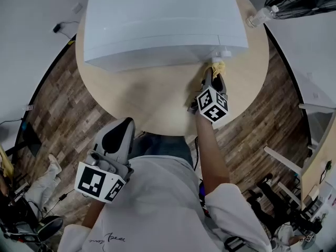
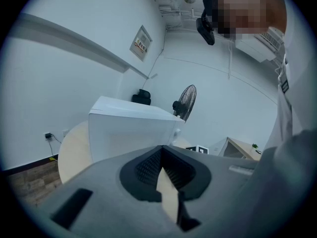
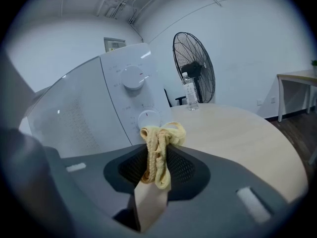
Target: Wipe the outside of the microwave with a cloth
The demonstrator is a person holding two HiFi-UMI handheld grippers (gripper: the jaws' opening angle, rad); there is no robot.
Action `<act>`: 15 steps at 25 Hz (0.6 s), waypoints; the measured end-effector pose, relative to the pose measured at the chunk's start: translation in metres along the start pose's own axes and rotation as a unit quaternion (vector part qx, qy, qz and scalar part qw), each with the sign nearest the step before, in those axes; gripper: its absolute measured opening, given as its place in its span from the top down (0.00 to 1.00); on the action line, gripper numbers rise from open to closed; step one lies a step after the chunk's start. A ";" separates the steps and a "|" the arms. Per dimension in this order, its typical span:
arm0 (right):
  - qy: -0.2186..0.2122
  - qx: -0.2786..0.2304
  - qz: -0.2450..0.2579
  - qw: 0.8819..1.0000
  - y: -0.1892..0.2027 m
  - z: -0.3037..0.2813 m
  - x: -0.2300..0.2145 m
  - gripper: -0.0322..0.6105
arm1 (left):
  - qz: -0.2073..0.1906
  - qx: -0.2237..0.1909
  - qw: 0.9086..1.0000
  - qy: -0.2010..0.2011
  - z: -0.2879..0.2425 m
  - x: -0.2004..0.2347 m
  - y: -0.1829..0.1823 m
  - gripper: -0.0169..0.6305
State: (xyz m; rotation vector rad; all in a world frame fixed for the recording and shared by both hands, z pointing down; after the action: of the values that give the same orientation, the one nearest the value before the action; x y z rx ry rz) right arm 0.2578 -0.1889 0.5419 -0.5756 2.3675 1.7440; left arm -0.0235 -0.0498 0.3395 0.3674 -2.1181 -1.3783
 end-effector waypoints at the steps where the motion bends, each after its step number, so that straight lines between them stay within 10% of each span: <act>1: -0.003 0.000 -0.002 1.000 0.001 0.000 0.003 0.76 | 0.000 -0.001 1.000 -0.002 0.001 0.000 0.000 0.98; 15: -0.033 0.002 -0.002 0.999 0.016 0.005 0.050 0.76 | 0.010 -0.018 1.000 -0.022 0.032 0.012 -0.005 0.98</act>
State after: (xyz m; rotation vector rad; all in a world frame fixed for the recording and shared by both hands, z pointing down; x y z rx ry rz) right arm 0.2058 -0.1910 0.5375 -0.5134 2.3227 1.7293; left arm -0.0526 -0.0340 0.3292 0.3028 -2.1225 -1.4227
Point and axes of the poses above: the fingertips, and each gripper's own axes: z backward along the fingers, x to its left, y out of its underside, the point moved 2 cm from there along z, backward along the fingers, and after that the axes turned 6 degrees about -x, right-handed, at the moved point
